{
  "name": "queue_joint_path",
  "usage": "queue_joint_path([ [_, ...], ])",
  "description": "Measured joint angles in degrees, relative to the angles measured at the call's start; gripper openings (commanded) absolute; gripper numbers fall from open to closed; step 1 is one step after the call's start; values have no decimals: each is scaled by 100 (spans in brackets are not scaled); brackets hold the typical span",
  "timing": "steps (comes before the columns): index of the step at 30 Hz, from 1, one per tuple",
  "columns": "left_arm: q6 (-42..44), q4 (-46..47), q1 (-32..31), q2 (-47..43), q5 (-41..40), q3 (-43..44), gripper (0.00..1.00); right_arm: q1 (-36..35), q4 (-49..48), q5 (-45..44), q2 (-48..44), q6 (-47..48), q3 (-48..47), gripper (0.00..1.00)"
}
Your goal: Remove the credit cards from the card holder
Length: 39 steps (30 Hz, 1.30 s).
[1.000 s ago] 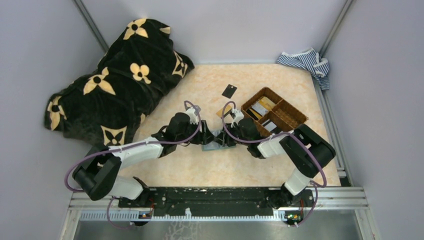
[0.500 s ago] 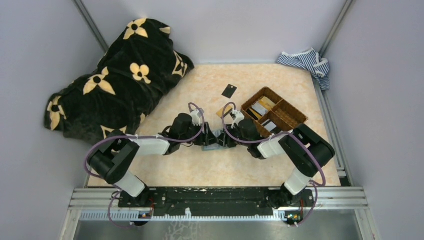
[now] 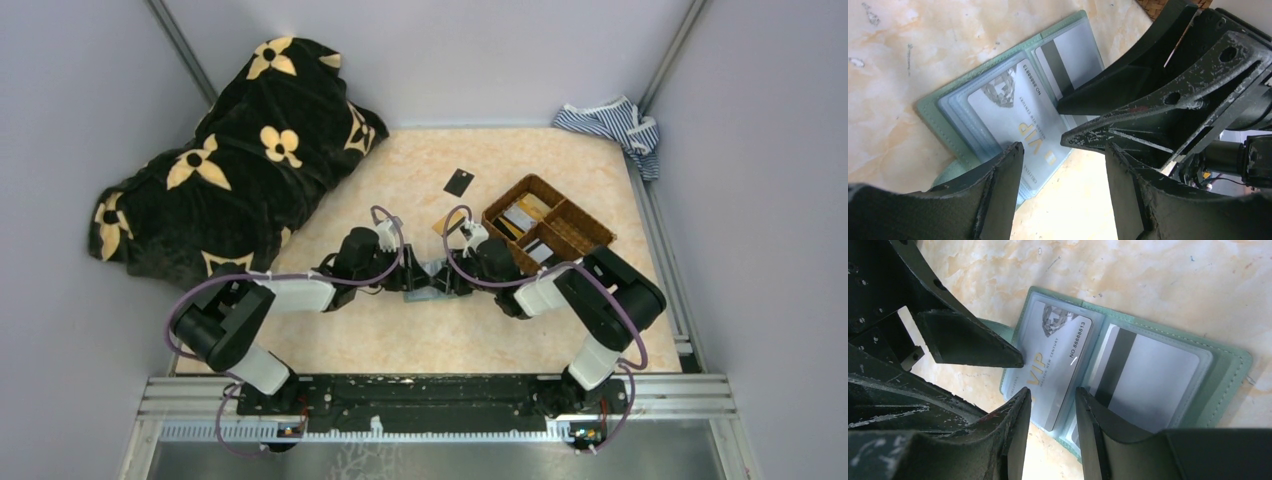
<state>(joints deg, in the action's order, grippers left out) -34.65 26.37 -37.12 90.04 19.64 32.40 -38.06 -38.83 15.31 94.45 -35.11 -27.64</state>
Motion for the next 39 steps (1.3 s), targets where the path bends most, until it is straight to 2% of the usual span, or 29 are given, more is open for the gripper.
queue_joint_path([
  [8,103,-459,26,-299,-72,-52,68,0,-304,52,186,-15,0,40],
  [20,57,-101,59,-55,94,-63,67,39,-446,109,190,-74,79,39],
  [22,57,-35,63,-15,105,-63,67,76,-535,175,227,-114,105,35],
  [27,52,96,74,57,155,-61,67,192,-691,243,315,-188,195,12],
  [31,39,131,92,85,201,-61,67,256,-822,264,367,-249,262,1],
  [39,37,214,103,151,249,-50,67,457,-1502,621,555,-608,520,0],
])
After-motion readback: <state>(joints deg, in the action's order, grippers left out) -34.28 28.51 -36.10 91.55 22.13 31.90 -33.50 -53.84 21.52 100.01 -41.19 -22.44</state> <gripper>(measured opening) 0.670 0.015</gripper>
